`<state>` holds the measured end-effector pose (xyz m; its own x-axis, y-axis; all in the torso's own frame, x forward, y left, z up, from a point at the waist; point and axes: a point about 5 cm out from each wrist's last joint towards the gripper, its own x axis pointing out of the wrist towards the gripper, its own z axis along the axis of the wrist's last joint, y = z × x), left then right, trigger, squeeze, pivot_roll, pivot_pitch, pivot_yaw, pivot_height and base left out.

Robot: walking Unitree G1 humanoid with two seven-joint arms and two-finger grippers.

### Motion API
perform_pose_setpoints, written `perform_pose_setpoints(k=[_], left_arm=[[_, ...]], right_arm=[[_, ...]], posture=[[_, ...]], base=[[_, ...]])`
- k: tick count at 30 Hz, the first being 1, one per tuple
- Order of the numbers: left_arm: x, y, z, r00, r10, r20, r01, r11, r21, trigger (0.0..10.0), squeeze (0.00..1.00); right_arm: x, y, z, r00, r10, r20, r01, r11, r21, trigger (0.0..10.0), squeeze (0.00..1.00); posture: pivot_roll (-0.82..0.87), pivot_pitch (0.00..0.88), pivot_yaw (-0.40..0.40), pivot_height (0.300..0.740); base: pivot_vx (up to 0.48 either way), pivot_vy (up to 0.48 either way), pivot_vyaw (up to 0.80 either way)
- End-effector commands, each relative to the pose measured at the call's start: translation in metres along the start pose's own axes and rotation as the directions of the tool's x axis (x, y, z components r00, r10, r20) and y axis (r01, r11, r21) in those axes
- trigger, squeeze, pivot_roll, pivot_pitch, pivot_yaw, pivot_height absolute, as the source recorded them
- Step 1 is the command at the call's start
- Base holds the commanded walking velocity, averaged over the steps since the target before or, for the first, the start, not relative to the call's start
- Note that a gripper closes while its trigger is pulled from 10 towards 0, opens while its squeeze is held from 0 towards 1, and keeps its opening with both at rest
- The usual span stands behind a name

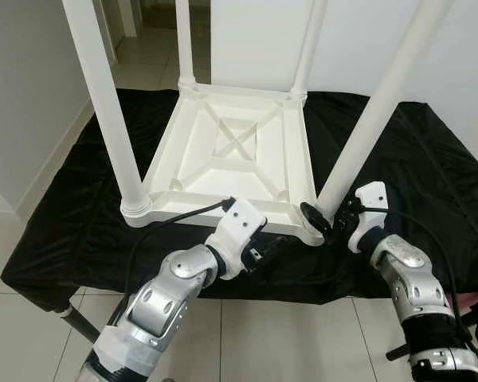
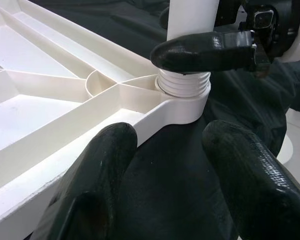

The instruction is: Building children table

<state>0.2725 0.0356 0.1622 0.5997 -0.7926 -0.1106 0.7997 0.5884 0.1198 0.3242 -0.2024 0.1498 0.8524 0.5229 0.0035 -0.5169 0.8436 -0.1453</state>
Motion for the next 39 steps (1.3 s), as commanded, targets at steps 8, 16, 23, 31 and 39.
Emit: perform_pose_setpoints(k=[8, 16, 23, 31, 39], left_arm=[[0.003, 0.004, 0.002, 1.000, -0.008, 0.003, 0.008, 1.000, 0.015, 10.0, 0.00], [0.004, 0.007, 0.004, 1.000, -0.002, 0.009, 0.002, 1.000, 0.019, 10.0, 0.00], [0.004, 0.004, 0.003, 1.000, -0.010, 0.009, 0.010, 1.000, 0.014, 10.0, 0.00], [0.004, 0.003, 0.003, 1.000, -0.016, 0.010, 0.015, 1.000, 0.011, 10.0, 0.00], [0.006, -0.003, 0.001, 0.999, -0.036, 0.010, 0.036, 0.999, -0.002, 10.0, 0.00]], right_arm=[[0.004, -0.013, -0.005, 0.986, 0.143, -0.081, -0.148, 0.988, -0.055, 4.7, 0.00], [0.009, -0.021, -0.010, 0.980, 0.168, -0.109, -0.176, 0.983, -0.060, 0.0, 0.00], [0.008, -0.027, -0.011, 0.989, 0.117, -0.095, -0.122, 0.992, -0.042, 10.0, 0.00], [0.011, -0.025, -0.007, 0.994, 0.098, -0.051, -0.099, 0.995, -0.025, 10.0, 0.00], [0.018, -0.006, 0.001, 0.999, 0.016, 0.029, -0.017, 0.999, 0.030, 10.0, 0.00]], posture=[[-0.03, 0.025, -0.020, 0.740], [-0.02, 0.022, -0.019, 0.740], [-0.03, 0.027, -0.014, 0.740], [-0.04, 0.036, -0.012, 0.740], [-0.06, 0.049, -0.012, 0.740]], base=[[0.000, 0.000, 0.00], [0.000, 0.000, 0.00], [0.000, 0.000, 0.00], [0.000, 0.000, 0.00], [0.000, 0.000, 0.00]])
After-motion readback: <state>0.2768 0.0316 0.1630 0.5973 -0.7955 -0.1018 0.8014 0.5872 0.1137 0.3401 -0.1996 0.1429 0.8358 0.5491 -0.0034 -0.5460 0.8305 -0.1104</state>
